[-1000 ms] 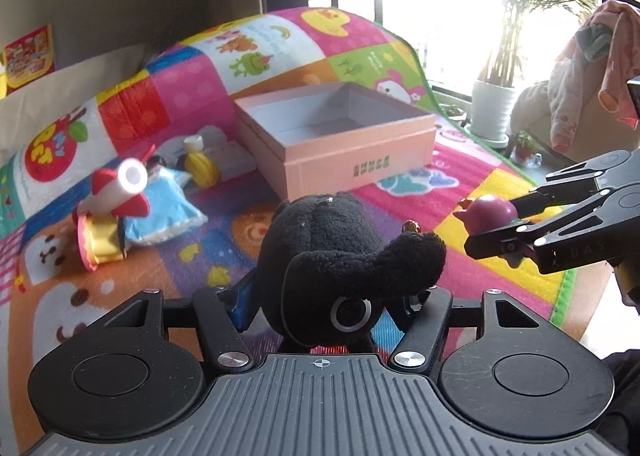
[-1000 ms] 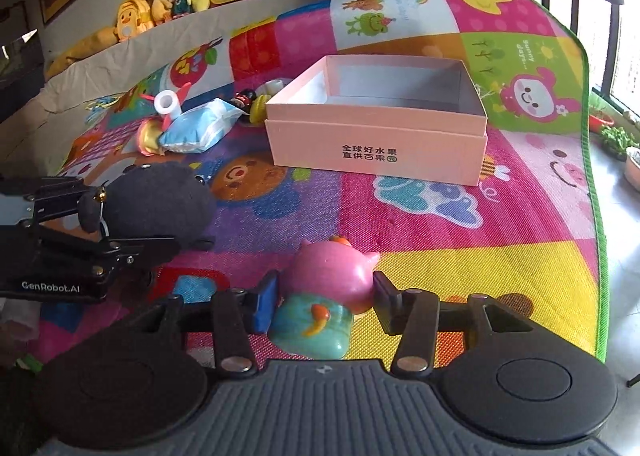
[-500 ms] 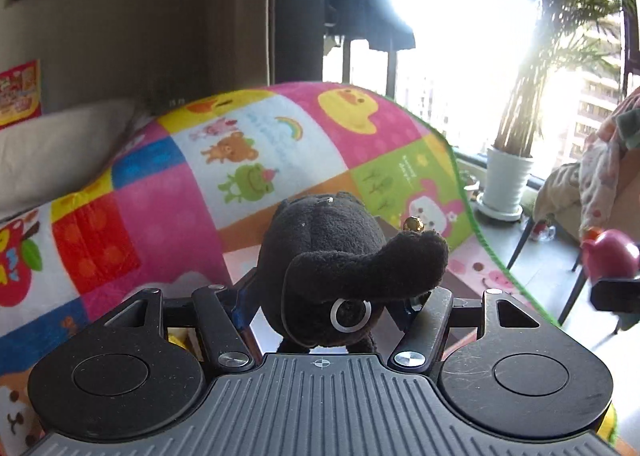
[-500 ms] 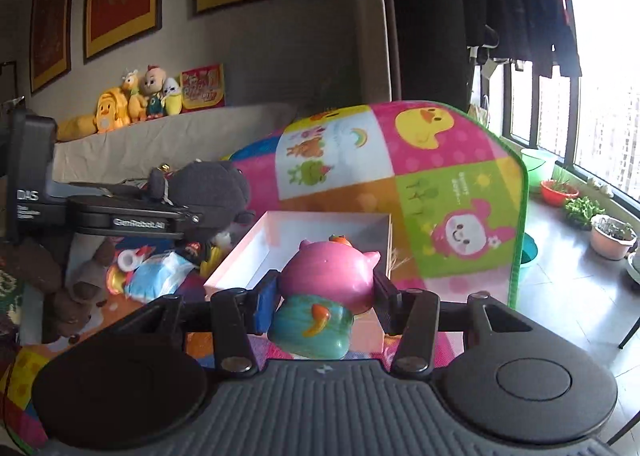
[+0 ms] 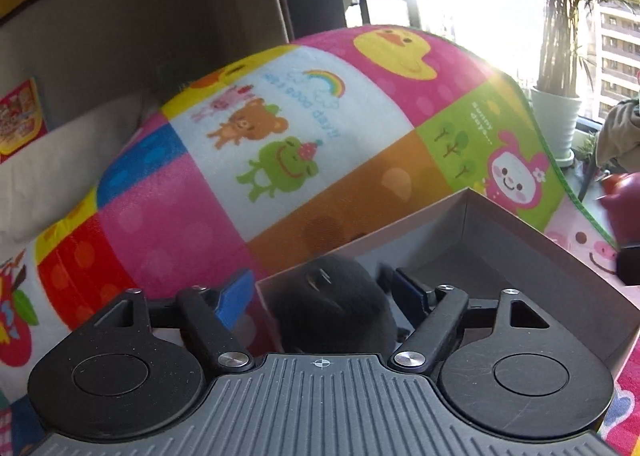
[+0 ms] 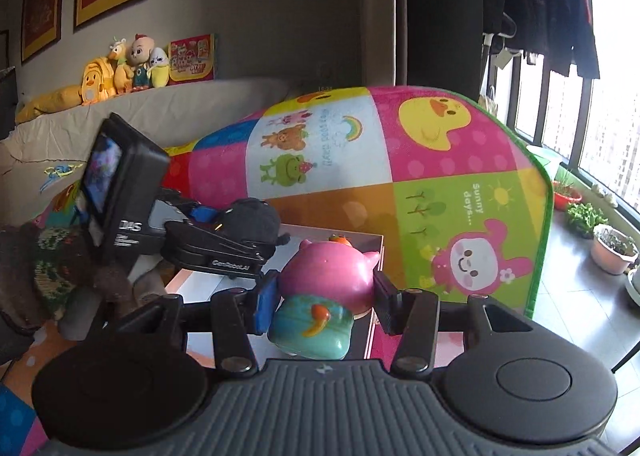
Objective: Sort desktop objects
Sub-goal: 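Carry the plush into the pink box and open the left tool while the right drops the figure in, then grasp the yellow corn toy with the right tool while the left tool moves toward the cup toy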
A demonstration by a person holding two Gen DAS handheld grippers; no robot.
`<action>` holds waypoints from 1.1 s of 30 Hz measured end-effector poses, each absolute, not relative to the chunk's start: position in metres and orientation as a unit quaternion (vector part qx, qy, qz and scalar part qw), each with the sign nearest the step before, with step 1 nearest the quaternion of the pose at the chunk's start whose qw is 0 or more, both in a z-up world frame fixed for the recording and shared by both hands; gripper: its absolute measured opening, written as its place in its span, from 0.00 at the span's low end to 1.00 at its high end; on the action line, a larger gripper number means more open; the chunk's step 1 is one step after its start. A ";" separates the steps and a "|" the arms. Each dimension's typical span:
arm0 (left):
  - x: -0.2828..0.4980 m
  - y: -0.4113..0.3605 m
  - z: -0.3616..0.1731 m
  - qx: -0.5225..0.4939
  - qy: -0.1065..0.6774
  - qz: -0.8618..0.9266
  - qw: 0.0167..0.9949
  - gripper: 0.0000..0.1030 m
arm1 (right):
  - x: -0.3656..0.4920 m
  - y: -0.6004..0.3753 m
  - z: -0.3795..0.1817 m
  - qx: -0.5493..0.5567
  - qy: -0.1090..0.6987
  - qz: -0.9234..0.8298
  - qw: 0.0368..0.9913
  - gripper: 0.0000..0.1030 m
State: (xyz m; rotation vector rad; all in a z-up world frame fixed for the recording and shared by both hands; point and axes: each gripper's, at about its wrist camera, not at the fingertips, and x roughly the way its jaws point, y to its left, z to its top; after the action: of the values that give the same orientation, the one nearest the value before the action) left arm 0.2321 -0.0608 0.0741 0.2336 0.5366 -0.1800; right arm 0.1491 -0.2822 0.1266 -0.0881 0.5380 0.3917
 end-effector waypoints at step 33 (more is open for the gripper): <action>0.032 0.075 0.037 -0.042 0.280 -0.043 0.958 0.97 | 0.189 -0.121 0.127 -0.069 0.363 0.286 0.884 0.51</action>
State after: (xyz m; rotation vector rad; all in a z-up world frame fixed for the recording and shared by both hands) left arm 0.0316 0.0753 0.0370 -0.0851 0.5674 -0.0863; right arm 0.1888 -0.1211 0.1274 -0.1433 0.7551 0.5942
